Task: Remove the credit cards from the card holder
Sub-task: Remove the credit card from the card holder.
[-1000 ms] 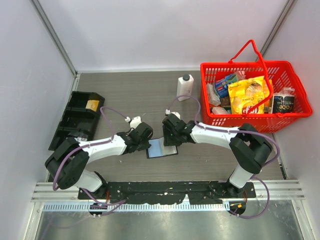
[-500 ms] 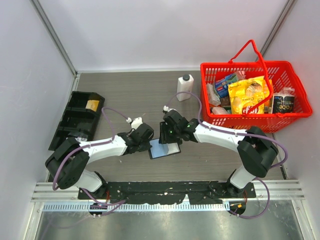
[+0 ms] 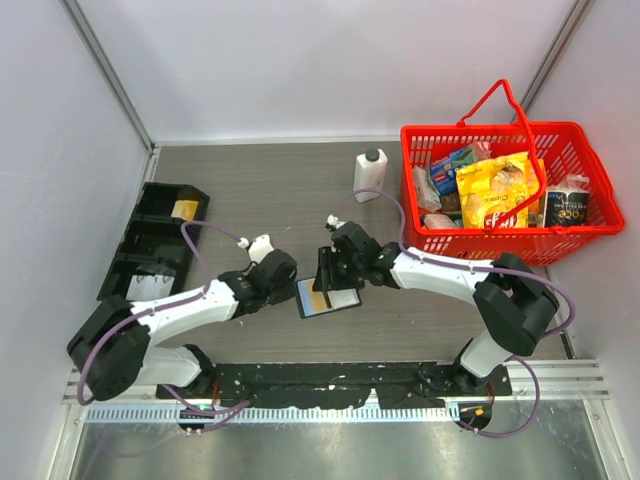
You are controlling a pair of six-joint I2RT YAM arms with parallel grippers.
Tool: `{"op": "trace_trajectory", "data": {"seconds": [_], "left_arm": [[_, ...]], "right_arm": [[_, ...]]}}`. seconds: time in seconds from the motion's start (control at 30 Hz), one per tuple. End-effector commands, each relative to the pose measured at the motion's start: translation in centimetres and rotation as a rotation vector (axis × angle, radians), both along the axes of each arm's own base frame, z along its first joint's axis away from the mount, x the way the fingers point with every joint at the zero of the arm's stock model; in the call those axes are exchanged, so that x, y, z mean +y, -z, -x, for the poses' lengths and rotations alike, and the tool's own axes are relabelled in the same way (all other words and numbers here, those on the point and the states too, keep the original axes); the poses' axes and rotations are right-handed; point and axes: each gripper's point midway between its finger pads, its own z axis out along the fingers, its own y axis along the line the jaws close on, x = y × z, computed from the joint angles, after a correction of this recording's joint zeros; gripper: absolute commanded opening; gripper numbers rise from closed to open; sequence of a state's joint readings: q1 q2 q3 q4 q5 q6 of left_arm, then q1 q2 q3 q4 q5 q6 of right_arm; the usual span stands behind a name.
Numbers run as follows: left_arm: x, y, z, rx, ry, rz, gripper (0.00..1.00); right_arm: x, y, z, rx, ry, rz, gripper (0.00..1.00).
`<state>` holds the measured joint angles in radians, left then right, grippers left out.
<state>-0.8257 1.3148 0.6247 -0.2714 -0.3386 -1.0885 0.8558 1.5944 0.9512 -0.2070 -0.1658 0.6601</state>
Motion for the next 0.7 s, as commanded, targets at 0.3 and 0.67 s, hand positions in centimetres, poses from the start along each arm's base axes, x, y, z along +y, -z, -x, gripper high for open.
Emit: {"op": "trace_trajectory", "data": {"seconds": [0.3,0.67], "left_arm": [[-5.0,-3.2,-1.6,-0.079,0.138,0.161,0.28],[-3.6,0.7,-0.5,0.036,0.075,0.083,0.15]], "right_arm": [[-3.2,0.9,-2.5,-0.013,0.106,-0.106,0.46],[-2.3,2.0,-1.6,0.022,0.055,-0.168,0.46]]}}
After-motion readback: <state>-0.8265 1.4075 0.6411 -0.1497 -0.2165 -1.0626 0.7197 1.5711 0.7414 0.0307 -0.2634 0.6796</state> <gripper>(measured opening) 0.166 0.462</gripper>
